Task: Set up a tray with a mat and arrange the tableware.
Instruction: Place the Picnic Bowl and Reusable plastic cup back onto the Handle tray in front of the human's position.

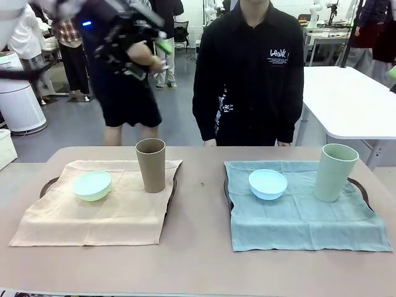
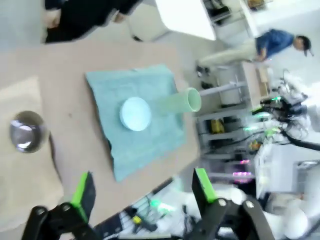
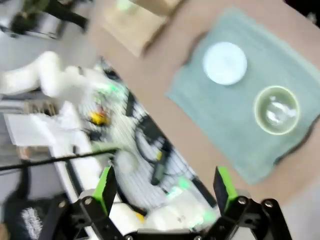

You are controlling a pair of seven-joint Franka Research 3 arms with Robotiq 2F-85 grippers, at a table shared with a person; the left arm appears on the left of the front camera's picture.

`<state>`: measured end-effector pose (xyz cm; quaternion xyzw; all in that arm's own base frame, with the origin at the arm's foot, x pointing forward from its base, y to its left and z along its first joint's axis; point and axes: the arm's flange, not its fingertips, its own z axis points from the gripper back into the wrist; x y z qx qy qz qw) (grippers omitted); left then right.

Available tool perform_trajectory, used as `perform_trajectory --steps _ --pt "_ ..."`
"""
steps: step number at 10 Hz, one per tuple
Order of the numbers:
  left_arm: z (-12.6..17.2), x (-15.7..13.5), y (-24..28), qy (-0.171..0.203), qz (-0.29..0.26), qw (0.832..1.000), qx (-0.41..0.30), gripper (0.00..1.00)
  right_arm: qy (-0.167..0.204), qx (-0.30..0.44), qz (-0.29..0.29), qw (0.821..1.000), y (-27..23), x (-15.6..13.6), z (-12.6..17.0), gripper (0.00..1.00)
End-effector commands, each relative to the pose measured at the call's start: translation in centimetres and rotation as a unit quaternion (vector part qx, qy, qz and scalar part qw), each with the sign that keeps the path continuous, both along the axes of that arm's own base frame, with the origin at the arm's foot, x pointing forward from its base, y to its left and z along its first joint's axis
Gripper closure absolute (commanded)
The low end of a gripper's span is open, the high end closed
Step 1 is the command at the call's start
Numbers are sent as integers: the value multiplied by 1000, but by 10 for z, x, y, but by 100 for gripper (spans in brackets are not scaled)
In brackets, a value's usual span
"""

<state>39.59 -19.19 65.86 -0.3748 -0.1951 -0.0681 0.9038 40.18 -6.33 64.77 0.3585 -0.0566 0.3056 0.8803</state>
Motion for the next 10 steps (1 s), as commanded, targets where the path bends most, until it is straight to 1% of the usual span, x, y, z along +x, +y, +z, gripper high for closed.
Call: perform_trajectory --steps 1,2,3,6,7,8,9,10 --pt "-48 -48 51 5 -26 996 -86 0 55 136 -46 988 -31 0 -1 0" --pt "-55 -61 56 31 28 998 -45 0 79 43 -88 992 -36 -7 -11 0" --pt "-20 -18 38 -3 -3 998 -56 0 23 73 -18 997 -27 -5 -3 0" --pt "-20 -18 38 -3 -3 998 -56 0 23 73 -18 997 -27 -5 -3 0" --pt "-28 -33 45 -2 0 998 -58 0 23 73 -18 997 -27 -5 -3 0" --pt "-39 0 53 74 -22 990 -121 0 35 71 -20 997 -25 -4 -3 0" --pt "-41 10 86 129 -32 972 -196 0 53 105 -19 993 -35 -7 -11 0" --pt "-43 8 128 164 -32 955 -246 0 68 132 -24 989 -47 -11 -21 0"
